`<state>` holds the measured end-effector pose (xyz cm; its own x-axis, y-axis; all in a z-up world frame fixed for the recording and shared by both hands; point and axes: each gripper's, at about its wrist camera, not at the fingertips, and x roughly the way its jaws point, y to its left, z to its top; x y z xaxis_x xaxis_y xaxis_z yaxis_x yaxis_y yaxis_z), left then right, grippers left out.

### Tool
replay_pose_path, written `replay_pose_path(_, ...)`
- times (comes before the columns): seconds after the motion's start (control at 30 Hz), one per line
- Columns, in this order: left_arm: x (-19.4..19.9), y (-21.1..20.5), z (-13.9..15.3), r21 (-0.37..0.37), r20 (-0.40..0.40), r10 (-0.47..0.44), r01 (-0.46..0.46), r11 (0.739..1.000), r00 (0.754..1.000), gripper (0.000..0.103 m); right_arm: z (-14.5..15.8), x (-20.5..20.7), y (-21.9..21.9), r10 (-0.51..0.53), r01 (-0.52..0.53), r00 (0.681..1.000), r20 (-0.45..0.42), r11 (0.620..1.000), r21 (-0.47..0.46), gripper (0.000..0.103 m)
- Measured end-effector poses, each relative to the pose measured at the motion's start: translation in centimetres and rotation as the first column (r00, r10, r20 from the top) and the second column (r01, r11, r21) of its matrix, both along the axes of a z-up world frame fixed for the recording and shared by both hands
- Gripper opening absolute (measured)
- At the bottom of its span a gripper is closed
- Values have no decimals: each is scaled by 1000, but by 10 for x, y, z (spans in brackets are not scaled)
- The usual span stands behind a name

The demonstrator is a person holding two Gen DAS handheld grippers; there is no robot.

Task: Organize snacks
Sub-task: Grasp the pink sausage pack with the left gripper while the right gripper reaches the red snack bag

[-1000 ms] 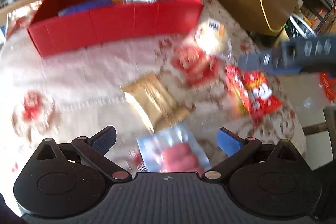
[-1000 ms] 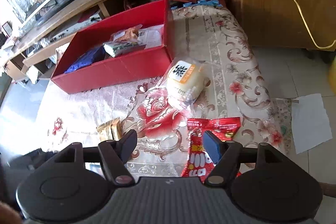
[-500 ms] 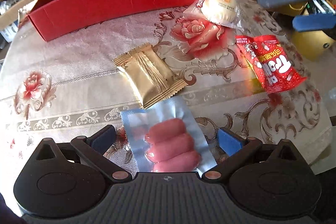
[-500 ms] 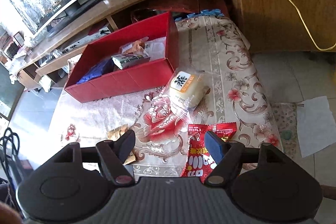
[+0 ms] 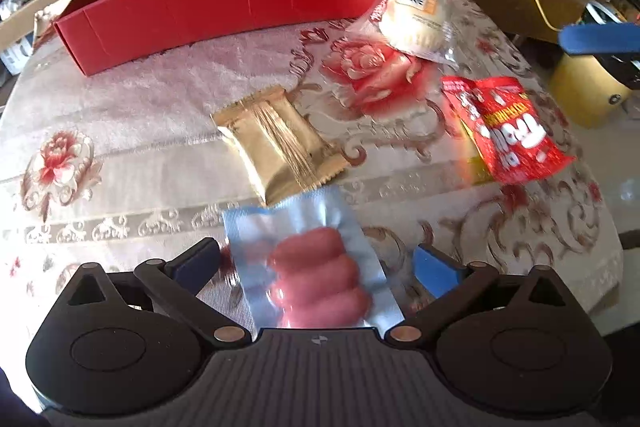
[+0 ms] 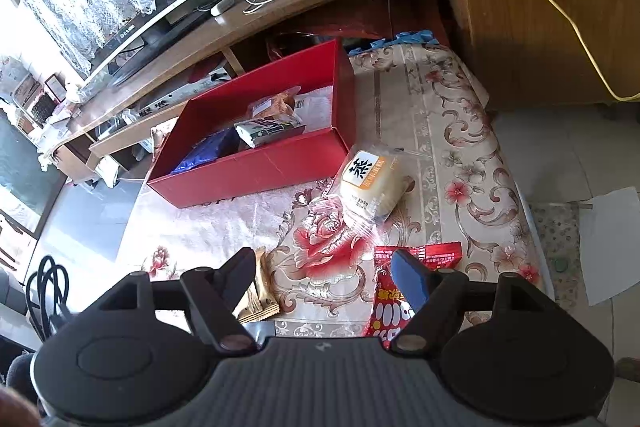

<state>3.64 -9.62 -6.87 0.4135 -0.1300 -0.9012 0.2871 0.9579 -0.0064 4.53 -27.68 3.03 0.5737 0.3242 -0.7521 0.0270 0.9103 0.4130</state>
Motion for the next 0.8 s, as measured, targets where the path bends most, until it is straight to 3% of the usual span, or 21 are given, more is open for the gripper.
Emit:
replay_pose_path(0.13,-9,-6,1,47,-6,-16,16,999,1000,100,3,0,-1,5,-5,1000,16,1000,12,74)
replay_pose_path(0.3,-11,1,9,20,-1,9,-9,1000,1000,80,6,-3,-4,8,-9,1000,30,1000,21,74)
replay_pose_path(0.4,-8,0,10,24,-14,16,-16,1000,1000,79,9,-4,-9,-1,-1,999,45,999,36,74)
replay_pose_path(0.6,-16,-3,15,122,-4,-45,45,991,999,77,11,-9,-19,-16,13,998,63,999,46,74)
replay_pose_path(0.8,-9,17,27,47,8,8,-9,999,1000,75,5,-12,-38,-77,75,996,39,996,47,74)
